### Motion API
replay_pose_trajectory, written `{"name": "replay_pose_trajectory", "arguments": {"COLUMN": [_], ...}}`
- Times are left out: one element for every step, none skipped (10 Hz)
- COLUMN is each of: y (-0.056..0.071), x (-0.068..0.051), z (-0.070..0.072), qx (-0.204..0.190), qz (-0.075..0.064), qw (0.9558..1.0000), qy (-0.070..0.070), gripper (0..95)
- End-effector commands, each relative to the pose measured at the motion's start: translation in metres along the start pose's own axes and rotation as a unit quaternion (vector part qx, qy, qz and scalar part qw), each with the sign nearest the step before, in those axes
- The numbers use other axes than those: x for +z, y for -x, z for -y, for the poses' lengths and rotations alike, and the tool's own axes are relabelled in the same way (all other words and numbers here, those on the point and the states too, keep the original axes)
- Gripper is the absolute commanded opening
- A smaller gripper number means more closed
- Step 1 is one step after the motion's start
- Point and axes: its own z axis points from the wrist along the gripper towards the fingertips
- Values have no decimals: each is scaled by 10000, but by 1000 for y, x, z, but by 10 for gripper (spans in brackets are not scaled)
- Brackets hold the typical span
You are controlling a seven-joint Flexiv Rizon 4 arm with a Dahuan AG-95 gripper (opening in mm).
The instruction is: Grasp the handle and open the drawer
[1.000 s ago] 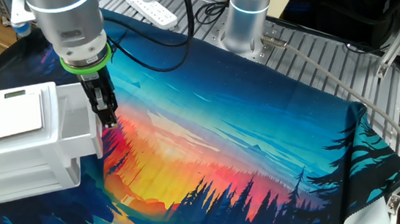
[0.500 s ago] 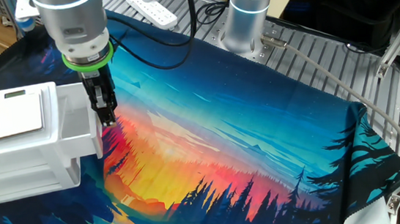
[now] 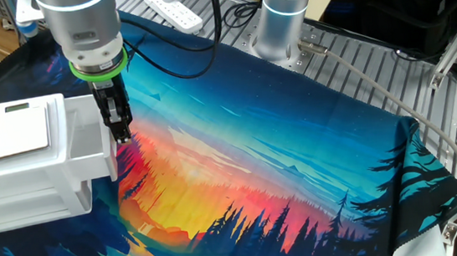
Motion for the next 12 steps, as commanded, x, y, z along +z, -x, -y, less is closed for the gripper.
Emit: {"name": "replay_pose_trajectory", "arguments": {"y": [1, 1, 1, 1, 1, 0, 0, -1, -1, -1, -1, -1], "x": [0, 0, 1, 1, 1, 1, 1, 1, 2, 2, 2, 2], "z": [-1, -1, -1, -1, -1, -1, -1, -1, -1, -1, -1, -1], "qx": [-9, -15, -18, -19, -15, -11, -9, -10, -11, -10, -15, -7], "qz": [-7, -11, -13, -18, -19, -20, -22, -25, -42, -54, -56, -56], "qw": [10000, 10000, 10000, 10000, 10000, 10000, 10000, 10000, 10000, 10000, 10000, 10000], "qy": [-5, 1, 4, 6, 4, 4, 6, 10, 25, 33, 31, 30], "gripper": [380, 380, 380, 380, 380, 190, 190, 190, 190, 190, 0, 0]}}
